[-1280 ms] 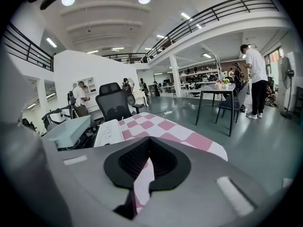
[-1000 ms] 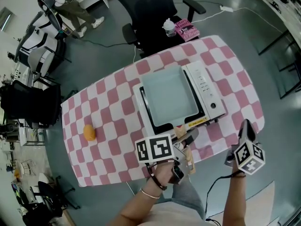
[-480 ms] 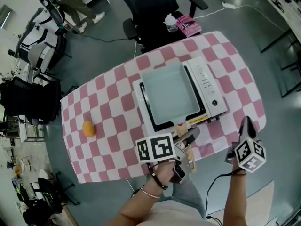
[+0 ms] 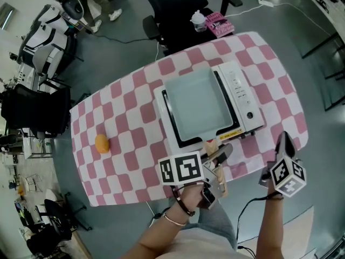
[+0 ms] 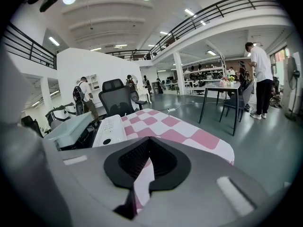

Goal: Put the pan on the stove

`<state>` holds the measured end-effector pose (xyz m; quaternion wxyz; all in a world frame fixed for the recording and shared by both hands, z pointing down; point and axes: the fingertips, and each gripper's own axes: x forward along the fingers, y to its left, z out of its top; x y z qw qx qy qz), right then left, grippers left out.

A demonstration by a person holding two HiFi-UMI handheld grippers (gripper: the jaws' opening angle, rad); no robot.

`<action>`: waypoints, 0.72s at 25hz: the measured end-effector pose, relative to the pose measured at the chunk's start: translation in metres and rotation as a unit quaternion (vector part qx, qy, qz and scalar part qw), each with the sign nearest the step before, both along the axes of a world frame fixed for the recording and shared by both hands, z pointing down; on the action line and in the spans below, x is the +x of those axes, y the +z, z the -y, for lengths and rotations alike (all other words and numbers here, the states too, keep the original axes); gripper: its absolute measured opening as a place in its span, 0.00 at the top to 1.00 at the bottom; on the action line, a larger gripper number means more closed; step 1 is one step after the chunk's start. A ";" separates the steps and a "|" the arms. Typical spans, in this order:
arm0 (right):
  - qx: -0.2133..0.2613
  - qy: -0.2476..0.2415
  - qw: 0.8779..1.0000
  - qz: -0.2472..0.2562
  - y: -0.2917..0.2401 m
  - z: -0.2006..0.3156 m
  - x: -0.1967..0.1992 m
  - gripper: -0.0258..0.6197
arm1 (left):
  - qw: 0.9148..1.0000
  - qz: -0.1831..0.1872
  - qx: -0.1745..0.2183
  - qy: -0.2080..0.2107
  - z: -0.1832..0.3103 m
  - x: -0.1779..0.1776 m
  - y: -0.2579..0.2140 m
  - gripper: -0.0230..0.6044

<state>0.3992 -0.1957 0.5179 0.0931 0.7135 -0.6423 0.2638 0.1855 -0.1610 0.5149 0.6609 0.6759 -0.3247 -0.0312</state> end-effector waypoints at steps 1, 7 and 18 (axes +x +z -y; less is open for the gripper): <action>0.000 0.000 1.000 0.001 0.000 0.000 -0.001 0.95 | 1.000 -0.001 0.000 0.000 0.000 0.000 0.000 0.77; -0.002 -0.002 1.000 0.003 0.002 0.002 -0.006 0.95 | 1.000 -0.005 -0.004 0.009 -0.001 0.001 0.002 0.77; -0.002 0.001 1.000 0.002 -0.001 0.000 -0.012 0.95 | 0.999 -0.032 0.000 0.041 -0.004 0.009 -0.002 0.72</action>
